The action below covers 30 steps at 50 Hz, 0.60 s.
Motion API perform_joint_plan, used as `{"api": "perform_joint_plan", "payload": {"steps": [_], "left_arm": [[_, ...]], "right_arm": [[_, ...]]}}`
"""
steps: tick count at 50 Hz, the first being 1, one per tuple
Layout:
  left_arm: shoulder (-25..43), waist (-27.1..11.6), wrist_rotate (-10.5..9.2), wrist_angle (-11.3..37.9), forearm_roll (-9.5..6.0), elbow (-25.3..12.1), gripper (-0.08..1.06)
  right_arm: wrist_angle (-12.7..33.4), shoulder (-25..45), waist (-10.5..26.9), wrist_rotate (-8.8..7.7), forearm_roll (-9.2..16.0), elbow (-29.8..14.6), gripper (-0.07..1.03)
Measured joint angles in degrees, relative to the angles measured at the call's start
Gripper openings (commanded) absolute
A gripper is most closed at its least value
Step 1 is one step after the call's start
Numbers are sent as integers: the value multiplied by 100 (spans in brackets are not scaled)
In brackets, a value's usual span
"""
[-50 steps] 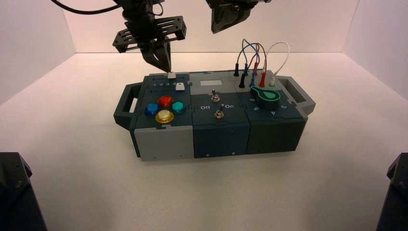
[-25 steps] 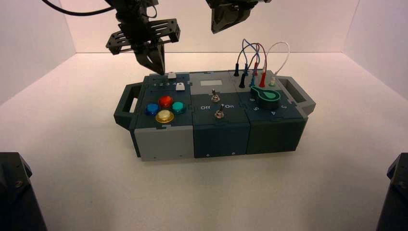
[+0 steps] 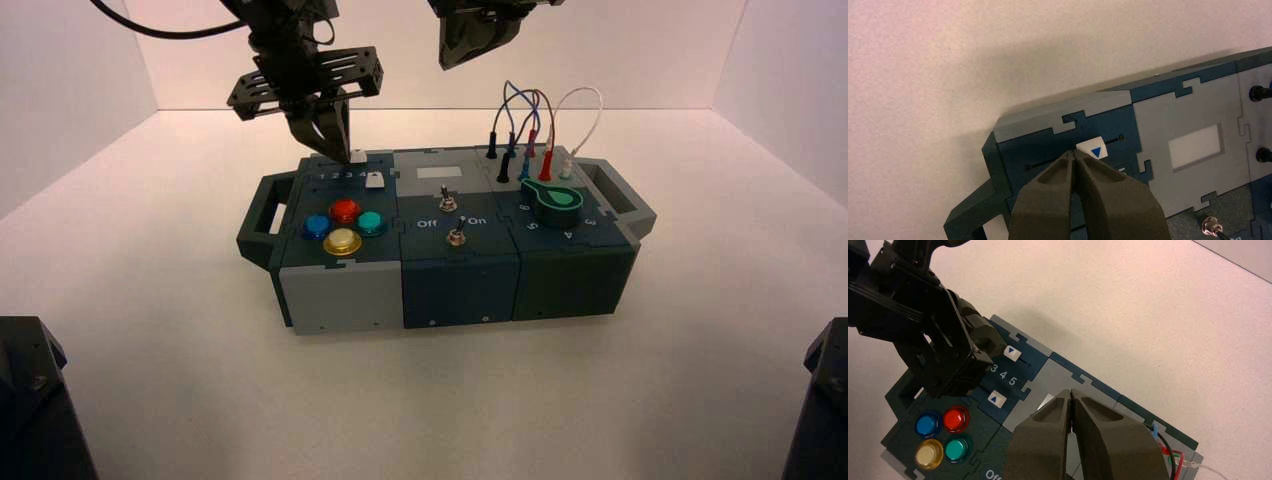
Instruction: Move the top slider to position 4.
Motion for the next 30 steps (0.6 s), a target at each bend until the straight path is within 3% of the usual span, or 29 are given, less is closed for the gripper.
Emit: {"api": "perform_joint_plan", "payload": {"steps": [30], "left_arm": [[35,-79,0,0,-9,-88,-3]], "right_arm": [[0,9,-9,9,0,0,-2]]}}
